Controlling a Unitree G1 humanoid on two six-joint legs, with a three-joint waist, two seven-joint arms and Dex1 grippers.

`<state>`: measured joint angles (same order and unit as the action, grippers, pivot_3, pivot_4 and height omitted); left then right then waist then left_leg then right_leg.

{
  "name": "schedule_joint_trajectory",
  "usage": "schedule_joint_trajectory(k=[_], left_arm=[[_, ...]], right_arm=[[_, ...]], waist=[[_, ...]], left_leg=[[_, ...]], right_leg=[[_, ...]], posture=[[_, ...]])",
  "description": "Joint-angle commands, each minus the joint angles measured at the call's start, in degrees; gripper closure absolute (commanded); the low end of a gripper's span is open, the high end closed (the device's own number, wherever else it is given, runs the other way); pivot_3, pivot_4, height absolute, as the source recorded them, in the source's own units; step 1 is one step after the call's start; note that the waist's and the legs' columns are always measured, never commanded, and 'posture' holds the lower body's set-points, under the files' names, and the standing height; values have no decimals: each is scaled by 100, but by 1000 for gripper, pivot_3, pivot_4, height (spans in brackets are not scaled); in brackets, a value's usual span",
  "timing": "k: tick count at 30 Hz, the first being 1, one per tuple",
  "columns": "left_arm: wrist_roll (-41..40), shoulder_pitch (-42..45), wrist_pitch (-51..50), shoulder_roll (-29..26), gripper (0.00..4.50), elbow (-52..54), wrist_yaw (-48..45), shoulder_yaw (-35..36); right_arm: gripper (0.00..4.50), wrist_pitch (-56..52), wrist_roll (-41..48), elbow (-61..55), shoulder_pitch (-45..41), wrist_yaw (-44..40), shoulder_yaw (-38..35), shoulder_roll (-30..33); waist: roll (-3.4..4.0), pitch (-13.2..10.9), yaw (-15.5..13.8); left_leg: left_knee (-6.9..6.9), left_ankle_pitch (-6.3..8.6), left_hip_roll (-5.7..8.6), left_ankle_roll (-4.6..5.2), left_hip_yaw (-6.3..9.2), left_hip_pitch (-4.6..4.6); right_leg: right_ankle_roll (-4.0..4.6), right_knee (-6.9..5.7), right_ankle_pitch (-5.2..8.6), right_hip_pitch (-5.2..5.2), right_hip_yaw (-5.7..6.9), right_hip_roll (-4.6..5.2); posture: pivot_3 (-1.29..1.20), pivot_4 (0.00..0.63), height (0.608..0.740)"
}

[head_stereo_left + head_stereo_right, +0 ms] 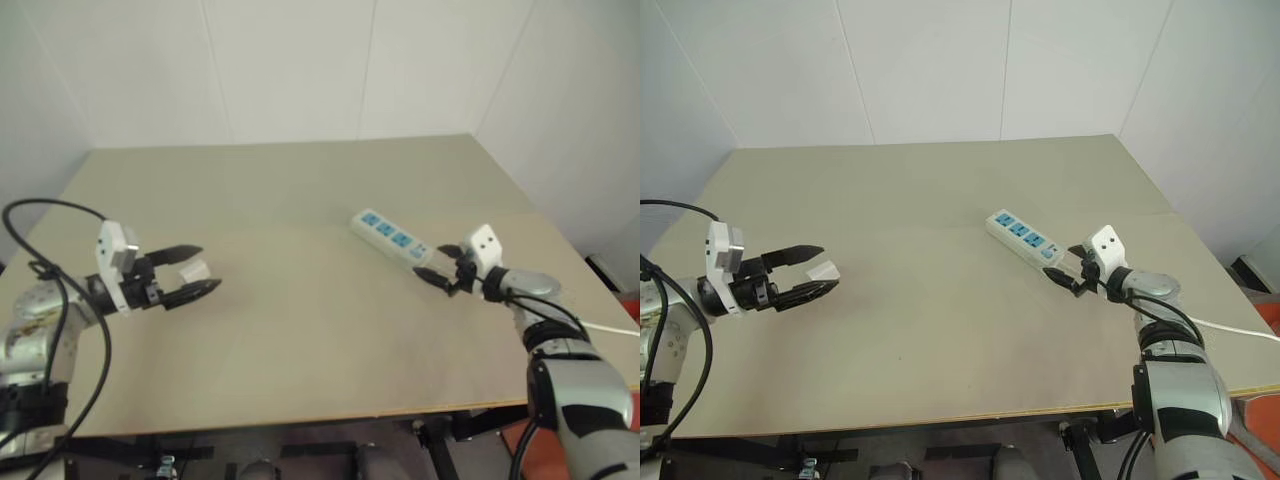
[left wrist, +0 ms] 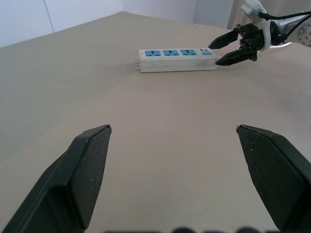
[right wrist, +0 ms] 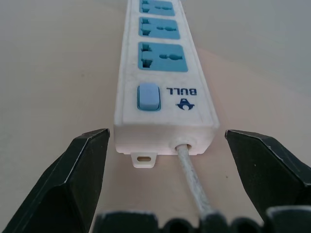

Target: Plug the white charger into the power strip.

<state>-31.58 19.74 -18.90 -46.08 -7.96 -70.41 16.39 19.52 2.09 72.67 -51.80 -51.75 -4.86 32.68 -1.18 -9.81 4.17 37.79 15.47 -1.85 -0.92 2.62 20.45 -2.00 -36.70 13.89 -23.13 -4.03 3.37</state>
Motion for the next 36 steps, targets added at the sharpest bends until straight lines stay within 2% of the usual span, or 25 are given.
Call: schedule_joint_trajectory(k=[1, 10, 15, 26, 36], left_arm=[[-98, -67, 122, -30, 0, 266, 15, 158], [-15, 2, 201, 102, 0, 210, 73, 39], [-81, -103, 223, 142, 0, 301, 103, 75], [-141, -231, 181, 159, 0, 362, 13, 30], [-105, -142, 126, 185, 0, 334, -6, -76]], right_arm=[[32, 92, -28, 33, -215, 21, -76, -14], [32, -328, -113, 264, -588, 26, -158, -257], [1132, -390, -122, 272, -612, 76, -227, -265], [1131, 33, -201, 149, -394, -19, -146, -322], [1131, 136, 111, -826, 70, -1046, -39, -776]], waist=[[0, 0, -2], [0, 0, 9], [0, 0, 2], [1, 0, 3], [1, 0, 80]], left_leg=[[0, 0, 0, 0, 0, 0], [0, 0, -1, 0, 1, 0], [0, 0, -1, 0, 2, 1], [0, 0, 0, 0, 3, -1], [0, 0, -2, 0, 6, -3]], right_leg=[[0, -1, 0, 0, 0, 0], [0, 0, 0, -1, 1, -1], [0, 0, 0, -1, 1, 0], [0, 0, 0, 1, 1, 0], [0, -4, 0, 1, 1, -2]], posture=[[0, 150, 740], [0, 150, 740], [0, 150, 740], [0, 150, 740], [0, 150, 740]])
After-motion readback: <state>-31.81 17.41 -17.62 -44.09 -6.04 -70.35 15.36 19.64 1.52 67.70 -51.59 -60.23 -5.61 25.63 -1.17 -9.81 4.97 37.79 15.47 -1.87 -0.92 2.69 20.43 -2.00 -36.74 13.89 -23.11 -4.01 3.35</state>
